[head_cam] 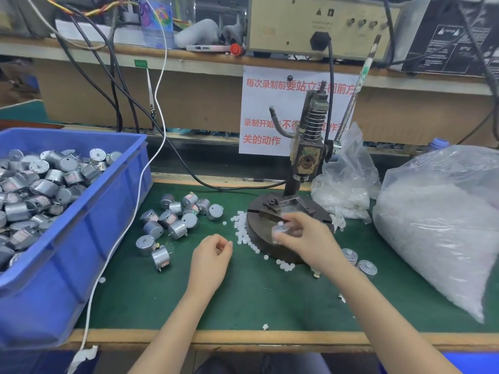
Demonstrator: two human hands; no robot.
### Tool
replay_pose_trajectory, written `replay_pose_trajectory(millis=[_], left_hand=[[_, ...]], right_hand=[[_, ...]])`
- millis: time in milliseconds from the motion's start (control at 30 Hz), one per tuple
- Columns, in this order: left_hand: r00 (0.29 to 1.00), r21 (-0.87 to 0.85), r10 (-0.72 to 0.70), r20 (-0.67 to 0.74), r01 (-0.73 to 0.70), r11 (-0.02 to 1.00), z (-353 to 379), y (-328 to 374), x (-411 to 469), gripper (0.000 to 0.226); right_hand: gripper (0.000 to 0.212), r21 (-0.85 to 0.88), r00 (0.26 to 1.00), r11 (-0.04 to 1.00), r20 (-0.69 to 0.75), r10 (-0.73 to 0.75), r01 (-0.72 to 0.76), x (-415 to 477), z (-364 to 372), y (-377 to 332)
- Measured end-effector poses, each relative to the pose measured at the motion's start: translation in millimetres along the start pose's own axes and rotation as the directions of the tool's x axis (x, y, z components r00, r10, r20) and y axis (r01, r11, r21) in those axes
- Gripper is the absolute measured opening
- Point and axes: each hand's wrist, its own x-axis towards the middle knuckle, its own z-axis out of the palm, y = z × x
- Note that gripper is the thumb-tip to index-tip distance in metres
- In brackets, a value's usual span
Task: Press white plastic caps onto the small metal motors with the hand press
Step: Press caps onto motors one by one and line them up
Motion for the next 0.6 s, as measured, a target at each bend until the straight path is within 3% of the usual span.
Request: replay_pose_trajectory(millis=[67,200,600], left_hand=[[1.000,-0.001,-0.007,-0.001,0.007,1.000,0,0,0,0.020],[1.000,-0.003,-0.019,-0.004,0.019,1.000,1,-1,1,0.020],[0.999,-0.024,-0.039,-0.011,0.038,0.999,2,-2,3,0.021]], right_hand=[[0.042,0.027,0.997,0.999,-0.079,-0.020,0.022,10,-9,7],[0.041,-0.129,0.985,0.991,-0.166,-0.051,0.030,33,-14,18],[0.039,-0.342,0.968,0.940,-0.243,-0.068,-0.020,62,3,34]])
